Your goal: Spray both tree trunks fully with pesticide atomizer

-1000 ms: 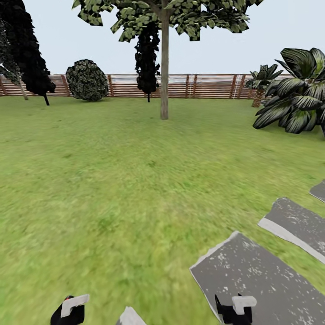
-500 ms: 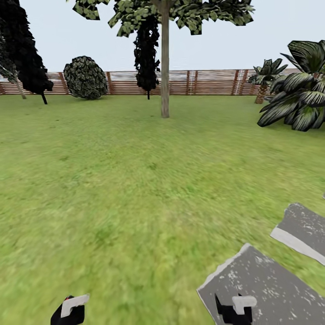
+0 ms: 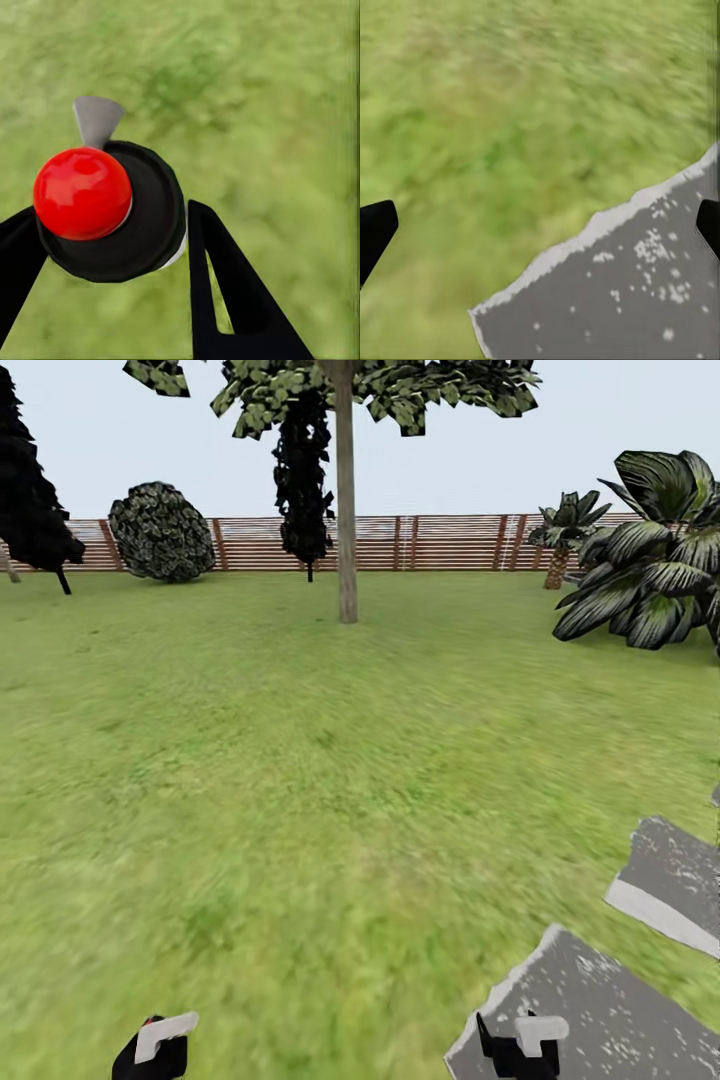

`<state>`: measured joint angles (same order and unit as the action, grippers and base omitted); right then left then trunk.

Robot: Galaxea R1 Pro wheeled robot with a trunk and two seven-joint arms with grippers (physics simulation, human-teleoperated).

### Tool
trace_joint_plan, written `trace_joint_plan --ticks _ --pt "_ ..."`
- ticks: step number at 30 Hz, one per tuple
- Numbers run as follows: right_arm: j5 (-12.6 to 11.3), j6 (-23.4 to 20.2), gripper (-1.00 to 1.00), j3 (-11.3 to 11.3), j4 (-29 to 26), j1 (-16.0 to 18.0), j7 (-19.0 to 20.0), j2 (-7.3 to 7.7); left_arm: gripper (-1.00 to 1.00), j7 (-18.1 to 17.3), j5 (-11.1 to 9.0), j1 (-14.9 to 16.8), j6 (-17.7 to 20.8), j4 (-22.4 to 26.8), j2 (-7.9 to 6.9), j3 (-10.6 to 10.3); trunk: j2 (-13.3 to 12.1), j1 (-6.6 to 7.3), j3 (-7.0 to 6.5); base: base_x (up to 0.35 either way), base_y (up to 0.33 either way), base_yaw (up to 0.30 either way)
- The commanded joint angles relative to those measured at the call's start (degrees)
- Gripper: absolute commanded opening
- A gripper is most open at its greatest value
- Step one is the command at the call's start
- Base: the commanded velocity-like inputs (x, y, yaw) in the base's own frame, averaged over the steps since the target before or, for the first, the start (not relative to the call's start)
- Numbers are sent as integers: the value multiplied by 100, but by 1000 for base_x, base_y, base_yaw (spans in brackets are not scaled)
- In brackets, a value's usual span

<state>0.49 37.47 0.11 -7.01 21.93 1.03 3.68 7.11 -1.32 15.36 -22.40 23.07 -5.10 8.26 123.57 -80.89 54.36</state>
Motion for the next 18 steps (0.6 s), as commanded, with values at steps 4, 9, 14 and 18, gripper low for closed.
trace_joint_plan --ticks 4,9,14,18 --pt "4 16 100 -2 7 4 11 1 -100 3 -14 2 -19 -4 0 0 2 -3 5 337 77 -87" --pt "4 17 100 -2 7 4 11 1 -100 4 -14 2 -19 -4 0 0 2 -3 5 337 77 -13" --pt "4 15 100 -2 7 4 11 1 -100 4 -11 2 -19 -4 5 0 2 -3 5 337 76 -1" --pt "4 16 100 -2 7 4 11 1 -100 2 -9 2 -19 -4 4 0 2 -3 5 337 76 0"
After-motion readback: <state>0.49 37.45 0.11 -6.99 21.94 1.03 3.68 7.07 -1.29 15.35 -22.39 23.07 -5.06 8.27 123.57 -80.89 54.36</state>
